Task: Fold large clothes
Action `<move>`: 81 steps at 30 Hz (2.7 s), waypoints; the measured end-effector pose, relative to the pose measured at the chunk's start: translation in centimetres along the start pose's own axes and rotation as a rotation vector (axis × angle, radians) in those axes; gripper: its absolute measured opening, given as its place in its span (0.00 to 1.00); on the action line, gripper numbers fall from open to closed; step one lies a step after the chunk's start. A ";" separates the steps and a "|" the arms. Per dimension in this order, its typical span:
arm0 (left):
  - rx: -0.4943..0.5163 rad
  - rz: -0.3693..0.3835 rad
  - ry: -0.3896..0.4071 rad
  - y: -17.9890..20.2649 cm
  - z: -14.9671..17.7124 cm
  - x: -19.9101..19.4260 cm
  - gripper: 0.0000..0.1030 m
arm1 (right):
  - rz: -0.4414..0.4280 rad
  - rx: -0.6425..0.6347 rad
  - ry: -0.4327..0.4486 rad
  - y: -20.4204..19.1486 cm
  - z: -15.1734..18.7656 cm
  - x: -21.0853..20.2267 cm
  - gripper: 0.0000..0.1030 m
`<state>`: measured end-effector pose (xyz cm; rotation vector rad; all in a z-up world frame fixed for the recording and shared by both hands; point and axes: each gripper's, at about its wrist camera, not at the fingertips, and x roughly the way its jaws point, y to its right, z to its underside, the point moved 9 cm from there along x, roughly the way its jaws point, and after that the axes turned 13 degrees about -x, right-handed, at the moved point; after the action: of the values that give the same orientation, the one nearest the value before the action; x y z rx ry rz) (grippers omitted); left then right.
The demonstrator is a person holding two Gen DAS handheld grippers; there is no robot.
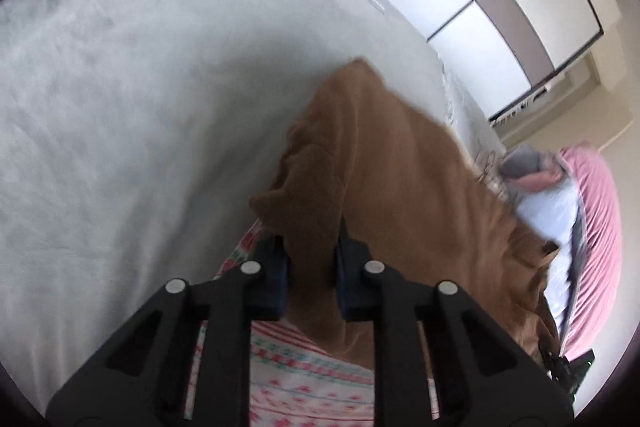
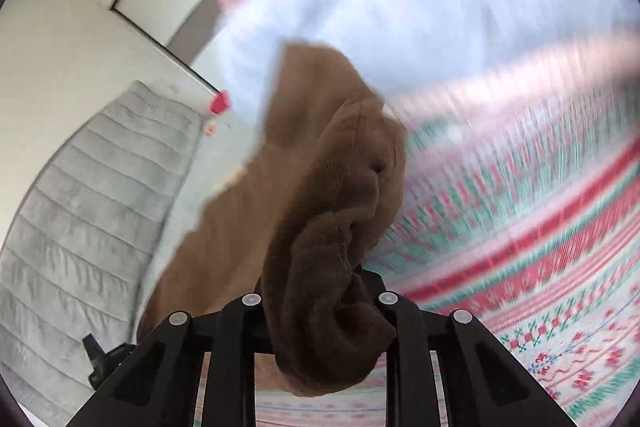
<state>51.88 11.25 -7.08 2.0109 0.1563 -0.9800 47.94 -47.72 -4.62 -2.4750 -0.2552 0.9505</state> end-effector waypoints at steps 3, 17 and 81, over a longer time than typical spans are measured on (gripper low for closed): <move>-0.027 0.049 -0.001 0.9 -0.1 -5.3 0.17 | 0.006 -0.087 -0.005 -3.6 -1.3 -4.2 0.19; -0.097 -0.077 -0.297 -13.4 9.8 -9.9 0.44 | 0.052 0.116 -0.468 7.1 16.8 -7.1 0.47; 0.445 -0.043 0.031 1.6 11.9 -12.8 0.72 | 0.227 -0.317 -0.245 -5.8 10.1 -7.8 0.55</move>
<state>36.95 4.40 -0.98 2.4350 -0.0044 -1.0822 35.33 -41.60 -3.80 -2.7130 -0.2216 1.4088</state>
